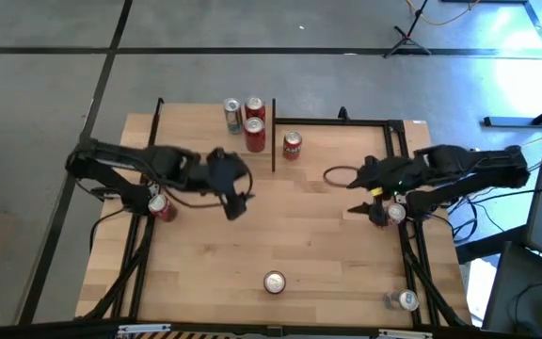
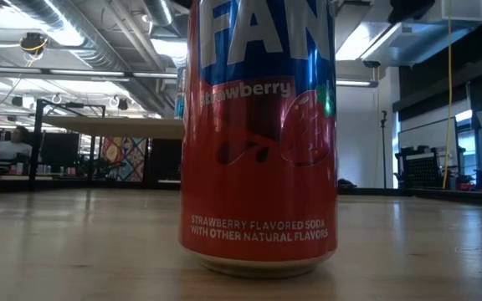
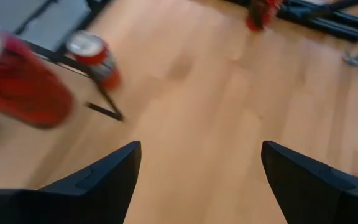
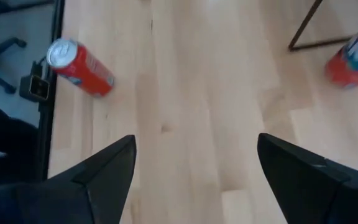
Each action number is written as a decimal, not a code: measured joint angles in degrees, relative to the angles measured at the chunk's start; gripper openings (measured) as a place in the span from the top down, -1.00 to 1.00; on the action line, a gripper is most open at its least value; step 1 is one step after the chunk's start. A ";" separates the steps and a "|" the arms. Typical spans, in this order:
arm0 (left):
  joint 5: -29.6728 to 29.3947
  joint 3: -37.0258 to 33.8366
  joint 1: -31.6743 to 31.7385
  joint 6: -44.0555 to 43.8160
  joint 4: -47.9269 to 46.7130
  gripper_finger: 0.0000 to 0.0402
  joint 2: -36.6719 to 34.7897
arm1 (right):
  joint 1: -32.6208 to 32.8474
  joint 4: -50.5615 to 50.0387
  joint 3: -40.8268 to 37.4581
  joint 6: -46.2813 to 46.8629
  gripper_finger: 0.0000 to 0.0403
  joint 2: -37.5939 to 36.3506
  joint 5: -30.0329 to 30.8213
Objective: Place canned beverage on shelf
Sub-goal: Put the blue soda can on the shelf aligned with the other blue soda can
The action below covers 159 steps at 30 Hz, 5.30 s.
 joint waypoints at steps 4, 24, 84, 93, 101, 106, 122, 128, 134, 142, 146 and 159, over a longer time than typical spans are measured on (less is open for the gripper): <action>0.28 -4.88 -5.20 -1.74 3.37 -0.60 0.00 | 4.78 -3.61 3.62 6.65 -0.61 4.74 1.09; -6.70 -14.14 -20.97 -12.17 6.95 -0.60 0.00 | 34.78 -9.55 5.94 57.96 -0.61 13.59 -4.56; -6.16 -14.12 -20.93 -10.28 6.95 -0.60 0.00 | 51.92 -5.72 2.33 94.49 -0.59 33.27 -18.16; -6.06 -14.12 -20.86 -10.53 9.95 -0.60 0.02 | 51.91 -5.87 1.88 89.60 -0.03 33.20 -18.69; -4.37 -14.12 -20.88 -10.44 10.38 -0.60 0.04 | 47.29 -8.07 6.74 72.89 -0.03 33.05 -10.14; -1.55 -14.12 -21.30 -12.02 11.27 -0.60 0.07 | 39.73 -12.14 10.45 55.58 -0.03 32.99 -4.17; 0.55 -14.12 -26.16 -21.50 11.19 -0.57 0.09 | 10.42 -14.22 14.70 12.95 -0.03 34.71 -2.03; -0.29 -14.10 -26.96 -23.87 10.74 -0.56 0.09 | 6.15 -20.11 22.50 4.22 -0.03 42.55 -3.35; -0.44 -14.10 -26.87 -23.97 10.71 -0.56 0.09 | 3.75 -25.01 29.05 0.04 -0.03 51.01 -3.13; -0.96 -14.10 -26.87 -23.97 10.82 -0.56 0.09 | 3.77 -23.83 30.99 -2.54 -0.03 54.50 -4.03; -1.43 -14.10 -26.85 -23.95 10.84 -0.56 0.09 | 3.75 -23.18 30.99 -2.95 -0.04 54.90 -4.04; -2.21 -14.10 -26.87 -23.75 11.02 -0.56 0.09 | 3.92 -19.84 31.01 -2.62 -0.58 53.45 -5.76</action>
